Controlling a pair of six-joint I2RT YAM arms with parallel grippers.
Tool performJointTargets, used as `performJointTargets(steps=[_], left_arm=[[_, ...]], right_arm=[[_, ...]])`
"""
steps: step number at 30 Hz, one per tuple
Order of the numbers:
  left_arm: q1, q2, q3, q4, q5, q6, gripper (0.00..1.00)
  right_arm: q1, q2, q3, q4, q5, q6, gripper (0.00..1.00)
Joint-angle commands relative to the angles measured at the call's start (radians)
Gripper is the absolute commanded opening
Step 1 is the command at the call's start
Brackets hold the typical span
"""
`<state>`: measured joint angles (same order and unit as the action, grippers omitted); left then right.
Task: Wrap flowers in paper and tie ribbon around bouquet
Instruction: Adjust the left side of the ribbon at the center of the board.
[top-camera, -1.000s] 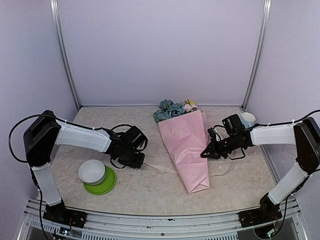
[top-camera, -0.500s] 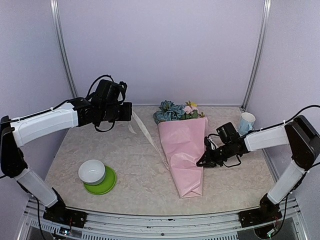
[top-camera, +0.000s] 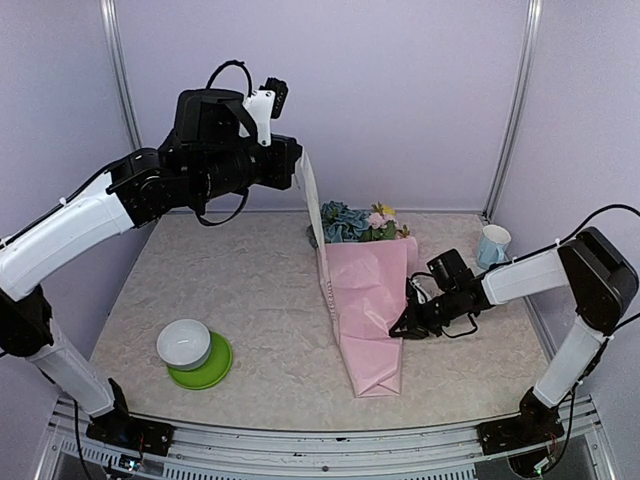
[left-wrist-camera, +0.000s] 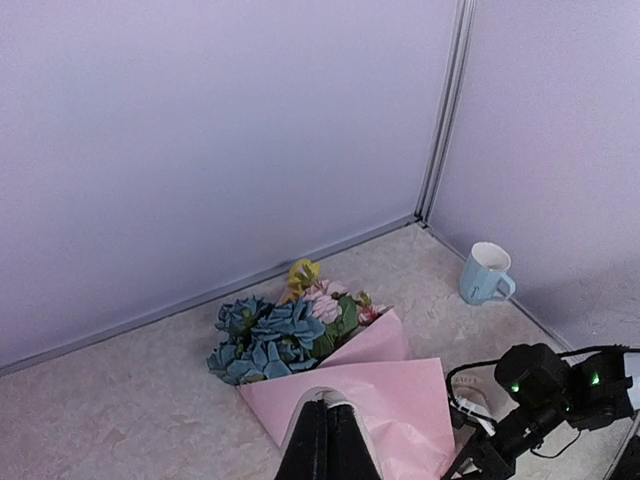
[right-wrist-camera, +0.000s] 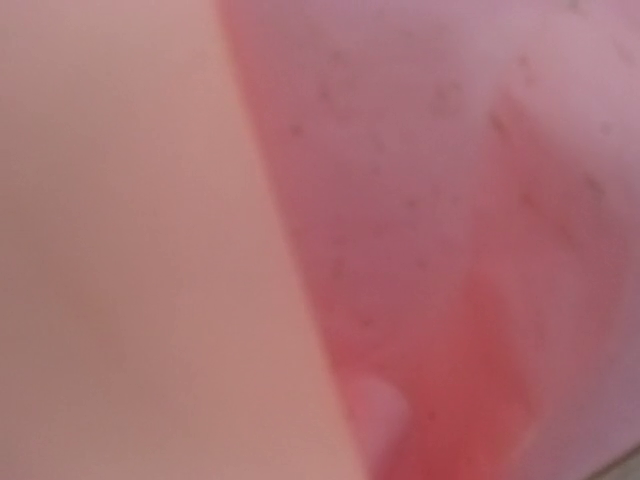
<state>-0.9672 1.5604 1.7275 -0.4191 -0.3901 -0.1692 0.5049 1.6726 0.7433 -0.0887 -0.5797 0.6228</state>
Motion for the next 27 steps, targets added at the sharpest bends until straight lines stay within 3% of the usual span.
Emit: performJointTargets(steps=[1, 4, 8, 11, 15, 17, 21, 27], left_arm=[[-0.014, -0.117, -0.036, 0.155, -0.161, 0.134, 0.00], [-0.016, -0.193, -0.097, 0.275, -0.218, 0.184, 0.00], [-0.021, -0.195, -0.081, 0.294, -0.228, 0.225, 0.00], [0.008, -0.126, -0.075, 0.250, -0.073, 0.176, 0.00], [0.081, 0.063, -0.127, 0.238, 0.323, 0.008, 0.00], [0.074, 0.177, -0.153, 0.265, 0.455, -0.057, 0.00], [0.045, 0.391, -0.117, 0.279, 0.589, -0.078, 0.00], [0.057, 0.579, -0.055, 0.254, 0.641, -0.091, 0.00]], right_arm=[[0.017, 0.037, 0.022, 0.007, -0.008, 0.006, 0.00], [0.020, 0.053, 0.043, 0.001, -0.009, 0.006, 0.00], [0.025, 0.069, 0.069, -0.025, -0.003, 0.000, 0.00], [0.026, 0.076, 0.079, -0.035, -0.002, -0.002, 0.00], [0.028, 0.078, 0.079, -0.035, 0.004, 0.009, 0.00], [0.029, 0.073, 0.070, -0.033, 0.008, 0.017, 0.00], [0.030, 0.056, 0.044, -0.031, 0.020, 0.030, 0.00], [0.034, 0.045, 0.016, 0.002, 0.016, 0.058, 0.00]])
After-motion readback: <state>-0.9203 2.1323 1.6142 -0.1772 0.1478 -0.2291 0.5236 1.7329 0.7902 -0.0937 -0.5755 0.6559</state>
